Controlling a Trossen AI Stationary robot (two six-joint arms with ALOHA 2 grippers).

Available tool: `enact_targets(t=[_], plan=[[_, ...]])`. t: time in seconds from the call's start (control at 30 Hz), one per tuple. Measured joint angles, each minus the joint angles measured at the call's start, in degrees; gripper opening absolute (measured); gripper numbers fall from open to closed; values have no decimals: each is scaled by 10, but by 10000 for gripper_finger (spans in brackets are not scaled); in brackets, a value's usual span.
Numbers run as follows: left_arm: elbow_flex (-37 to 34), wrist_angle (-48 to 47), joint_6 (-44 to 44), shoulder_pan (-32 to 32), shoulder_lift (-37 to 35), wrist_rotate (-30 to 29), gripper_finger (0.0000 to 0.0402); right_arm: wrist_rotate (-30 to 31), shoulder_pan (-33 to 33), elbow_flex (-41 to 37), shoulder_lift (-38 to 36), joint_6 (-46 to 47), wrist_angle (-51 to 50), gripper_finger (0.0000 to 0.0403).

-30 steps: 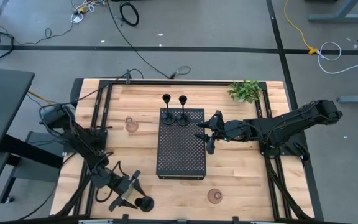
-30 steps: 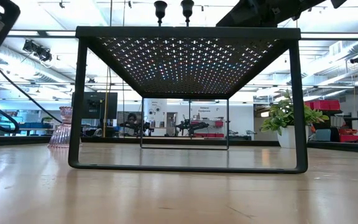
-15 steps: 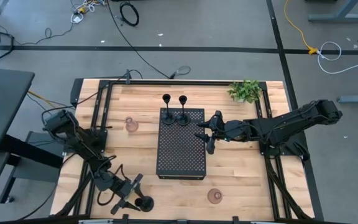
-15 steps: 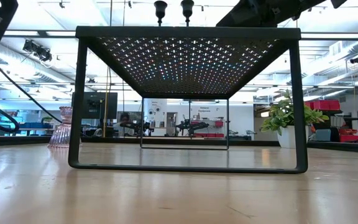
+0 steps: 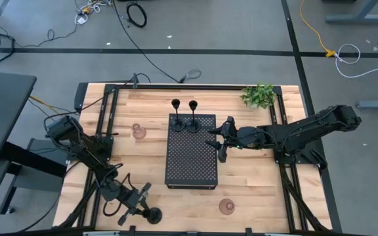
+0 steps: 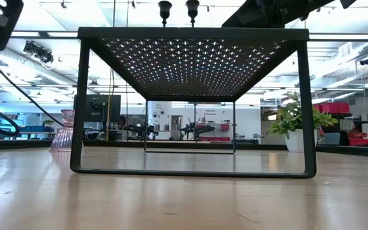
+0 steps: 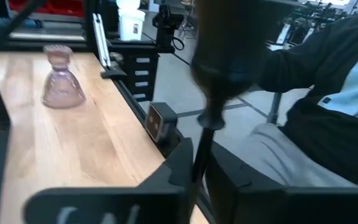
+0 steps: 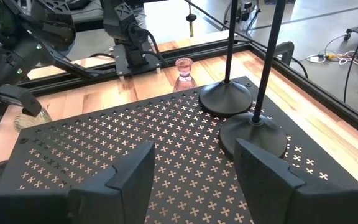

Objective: Pick & Place candle stick holders
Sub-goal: Put the black candle holder on the shelf aligned with the other black candle holder

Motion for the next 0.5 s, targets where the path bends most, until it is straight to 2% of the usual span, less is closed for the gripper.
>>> enact_targets(t=[0.07,0.5], plan=[[0,2,2,0,0,0,14,0,0,0,0,0,0,220],[-1,35,-3,9,-10,-6,14,1,0,0,0,-5,0,220]])
